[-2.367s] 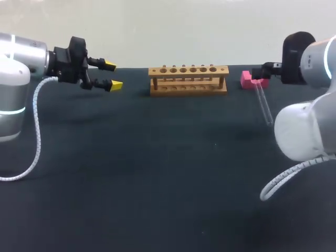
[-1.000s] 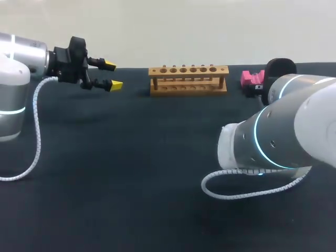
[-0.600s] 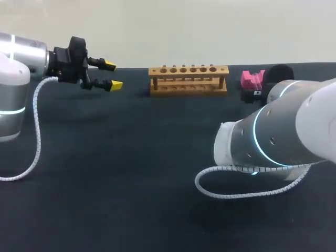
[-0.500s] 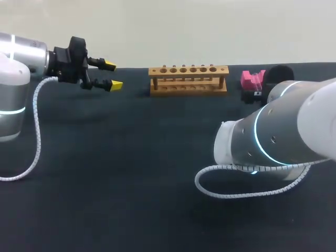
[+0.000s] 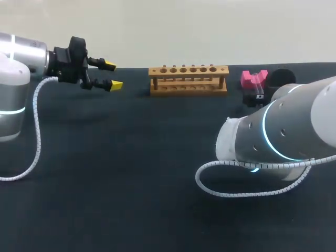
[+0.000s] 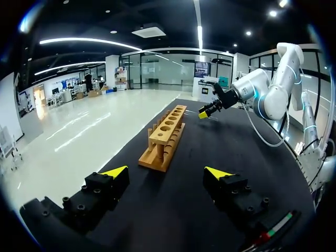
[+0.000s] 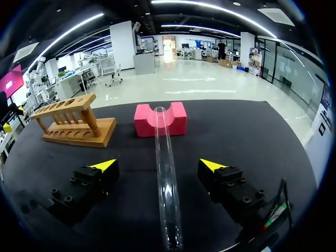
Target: Grasp the test tube, adjust it, and insert it.
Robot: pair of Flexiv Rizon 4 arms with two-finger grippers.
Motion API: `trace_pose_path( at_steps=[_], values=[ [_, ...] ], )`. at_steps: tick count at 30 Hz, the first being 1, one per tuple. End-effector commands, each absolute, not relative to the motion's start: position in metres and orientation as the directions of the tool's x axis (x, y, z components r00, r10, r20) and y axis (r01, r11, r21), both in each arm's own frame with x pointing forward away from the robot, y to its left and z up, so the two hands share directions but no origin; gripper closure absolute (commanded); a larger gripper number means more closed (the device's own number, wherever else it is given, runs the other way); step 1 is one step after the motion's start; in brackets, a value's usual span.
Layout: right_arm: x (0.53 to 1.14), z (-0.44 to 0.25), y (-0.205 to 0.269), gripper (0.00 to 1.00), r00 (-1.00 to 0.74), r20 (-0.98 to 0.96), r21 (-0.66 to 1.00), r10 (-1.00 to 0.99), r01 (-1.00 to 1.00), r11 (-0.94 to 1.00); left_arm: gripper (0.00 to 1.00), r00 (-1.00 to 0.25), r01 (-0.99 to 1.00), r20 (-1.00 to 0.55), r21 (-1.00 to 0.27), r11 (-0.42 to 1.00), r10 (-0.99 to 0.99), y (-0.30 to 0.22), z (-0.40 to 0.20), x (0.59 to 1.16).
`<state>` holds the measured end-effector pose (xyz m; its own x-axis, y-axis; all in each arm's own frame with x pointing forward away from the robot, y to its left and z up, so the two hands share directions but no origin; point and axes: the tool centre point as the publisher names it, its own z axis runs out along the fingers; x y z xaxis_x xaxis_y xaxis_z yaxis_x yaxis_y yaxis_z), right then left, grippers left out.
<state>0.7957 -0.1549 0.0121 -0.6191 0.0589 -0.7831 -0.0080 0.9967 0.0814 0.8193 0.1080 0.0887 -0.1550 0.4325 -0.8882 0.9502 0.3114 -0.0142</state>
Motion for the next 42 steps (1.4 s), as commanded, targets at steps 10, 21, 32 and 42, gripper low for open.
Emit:
trace_pose_path(
  at_steps=[10,21,32,42],
  values=[
    [0.797,0.005,-0.158,0.26,-0.618,-0.784,0.090,0.056,-0.024,0.996,0.00,-0.151,0.950,-0.891,-0.010,0.312,0.429,0.109,0.088,0.818],
    [0.798,0.000,-0.161,0.25,-0.627,-0.777,0.090,0.053,-0.026,0.996,0.00,-0.151,0.950,-0.891,-0.010,0.312,0.429,0.109,0.088,0.818],
    [0.800,-0.005,-0.160,0.27,-0.636,-0.770,0.090,0.050,-0.032,0.995,0.00,-0.151,0.950,-0.891,-0.010,0.312,0.429,0.109,0.088,0.818],
    [0.800,-0.007,-0.161,0.52,-0.642,-0.765,0.089,0.051,-0.027,0.996,0.00,-0.151,0.950,-0.891,-0.010,0.312,0.429,0.109,0.088,0.818]
  ],
)
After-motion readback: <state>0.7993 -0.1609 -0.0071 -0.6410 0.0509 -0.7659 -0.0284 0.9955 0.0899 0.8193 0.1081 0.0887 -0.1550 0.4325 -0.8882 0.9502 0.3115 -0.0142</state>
